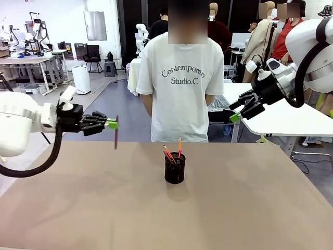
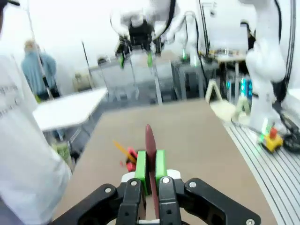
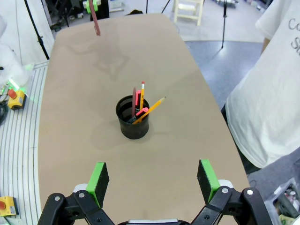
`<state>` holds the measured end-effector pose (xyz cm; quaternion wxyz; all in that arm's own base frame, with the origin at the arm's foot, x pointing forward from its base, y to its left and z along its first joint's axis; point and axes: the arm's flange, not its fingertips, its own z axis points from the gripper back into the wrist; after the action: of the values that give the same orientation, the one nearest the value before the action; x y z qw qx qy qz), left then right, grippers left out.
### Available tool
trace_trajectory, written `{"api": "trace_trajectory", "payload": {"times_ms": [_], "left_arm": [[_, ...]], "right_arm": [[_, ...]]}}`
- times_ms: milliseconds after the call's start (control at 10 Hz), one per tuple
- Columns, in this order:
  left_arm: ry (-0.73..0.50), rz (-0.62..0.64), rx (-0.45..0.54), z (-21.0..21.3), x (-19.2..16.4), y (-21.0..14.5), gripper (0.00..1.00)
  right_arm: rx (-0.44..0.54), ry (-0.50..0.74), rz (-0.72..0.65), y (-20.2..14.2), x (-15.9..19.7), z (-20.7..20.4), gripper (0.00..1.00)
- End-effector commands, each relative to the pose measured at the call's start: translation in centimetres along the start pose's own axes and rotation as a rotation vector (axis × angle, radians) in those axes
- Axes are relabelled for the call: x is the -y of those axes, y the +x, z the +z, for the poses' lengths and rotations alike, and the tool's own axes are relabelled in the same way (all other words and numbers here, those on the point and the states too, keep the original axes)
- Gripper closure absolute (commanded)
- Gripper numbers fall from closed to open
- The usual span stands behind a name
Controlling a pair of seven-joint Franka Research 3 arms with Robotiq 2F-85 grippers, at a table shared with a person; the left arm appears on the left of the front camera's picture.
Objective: Place the pens into the pen holder.
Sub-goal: Pick up a writing instrument from the table and place it into the Pen holder.
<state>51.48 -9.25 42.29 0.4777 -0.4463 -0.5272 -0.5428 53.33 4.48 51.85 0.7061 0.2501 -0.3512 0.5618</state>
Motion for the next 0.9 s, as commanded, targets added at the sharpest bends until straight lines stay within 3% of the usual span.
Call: {"api": "trace_trajectory", "payload": {"times_ms": [0,500,800], "left_arm": [[-0.052,-0.038,0.12,-2.6,-0.6,-0.2,1.0],[-0.167,-0.098,0.213,-10.2,-2.4,0.9,1.0],[-0.218,-0.11,0.16,-14.7,-3.6,-1.7,1.0]], "right_arm": [[-0.004,-0.005,0.006,0.2,-0.1,0.0,0.0],[-0.004,-0.005,0.006,0.2,-0.1,0.0,0.0],[-0.004,-0.005,0.006,0.2,-0.1,0.0,0.0]]}}
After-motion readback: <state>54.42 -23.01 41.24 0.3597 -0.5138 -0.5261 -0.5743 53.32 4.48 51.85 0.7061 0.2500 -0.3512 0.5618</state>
